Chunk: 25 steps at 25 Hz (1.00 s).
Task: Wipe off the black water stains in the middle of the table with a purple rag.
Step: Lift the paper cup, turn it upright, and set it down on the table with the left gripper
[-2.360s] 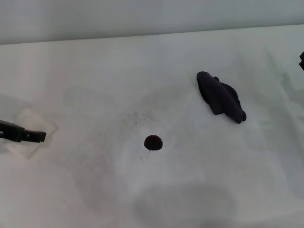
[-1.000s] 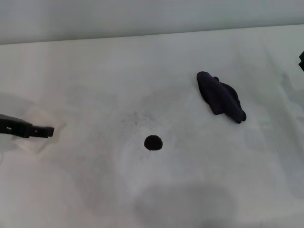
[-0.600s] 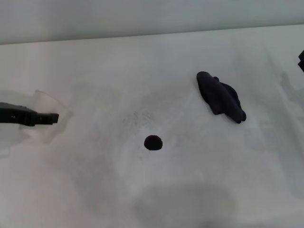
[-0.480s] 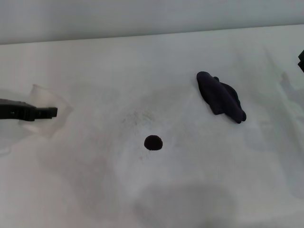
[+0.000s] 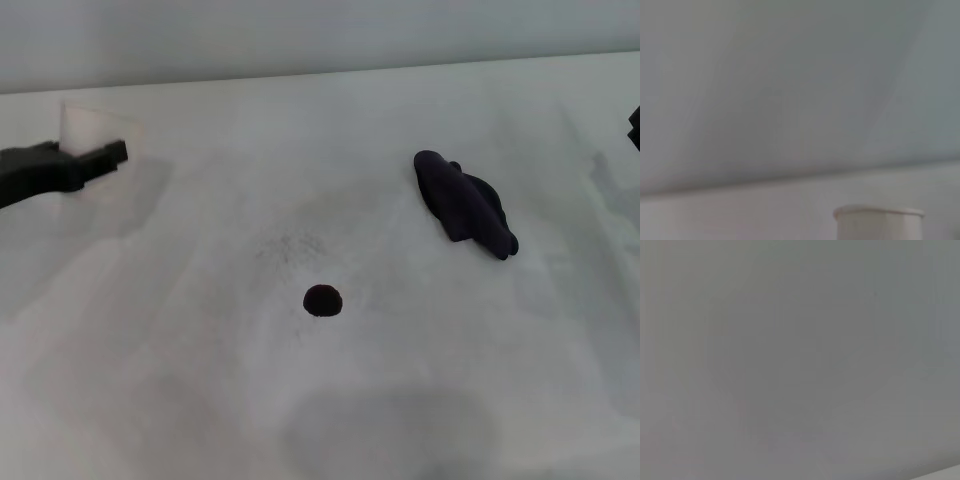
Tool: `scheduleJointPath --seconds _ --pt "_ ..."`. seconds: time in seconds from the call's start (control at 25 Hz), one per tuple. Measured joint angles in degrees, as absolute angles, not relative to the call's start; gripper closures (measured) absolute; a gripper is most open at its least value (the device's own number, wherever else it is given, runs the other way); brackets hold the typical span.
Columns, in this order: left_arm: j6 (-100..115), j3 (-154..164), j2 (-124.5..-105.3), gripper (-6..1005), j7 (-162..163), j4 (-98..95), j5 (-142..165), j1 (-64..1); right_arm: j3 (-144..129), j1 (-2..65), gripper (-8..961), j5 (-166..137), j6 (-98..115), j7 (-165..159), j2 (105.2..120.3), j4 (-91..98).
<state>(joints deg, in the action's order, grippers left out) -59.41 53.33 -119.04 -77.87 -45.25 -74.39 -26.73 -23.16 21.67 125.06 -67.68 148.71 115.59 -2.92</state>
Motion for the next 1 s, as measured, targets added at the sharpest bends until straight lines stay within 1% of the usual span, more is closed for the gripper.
scheduleJointPath --seconds 0.04,0.28,0.48,0.72,0.96,1.0 --pt "-58.68 53.33 -119.05 403 -82.03 -42.79 -78.14 -26.71 -23.1 21.67 128 125.07 -67.67 148.71 115.58 -2.94" --pt "-57.17 53.35 -119.16 453 -111.73 -25.7 -104.14 -27.57 -23.03 21.79 129 125.07 -67.58 148.71 115.57 -2.91" --pt "-57.83 53.69 -119.5 493 -128.67 -16.26 -117.89 -28.3 -23.02 22.11 129 125.06 -67.33 148.71 115.65 -2.9" --pt "-57.92 54.15 -119.86 496 -144.2 -6.97 -123.07 -30.63 -23.45 22.95 128 125.07 -66.48 148.71 115.67 -2.89" --pt "-58.02 53.89 -120.11 499 -147.95 -3.07 -124.65 -31.44 -23.62 23.29 128 125.07 -66.04 148.71 115.75 -3.11" --pt "-57.98 53.86 -120.12 486 -148.01 -2.76 -124.66 -31.44 -23.63 23.29 128 125.07 -66.04 148.71 115.75 -3.13"
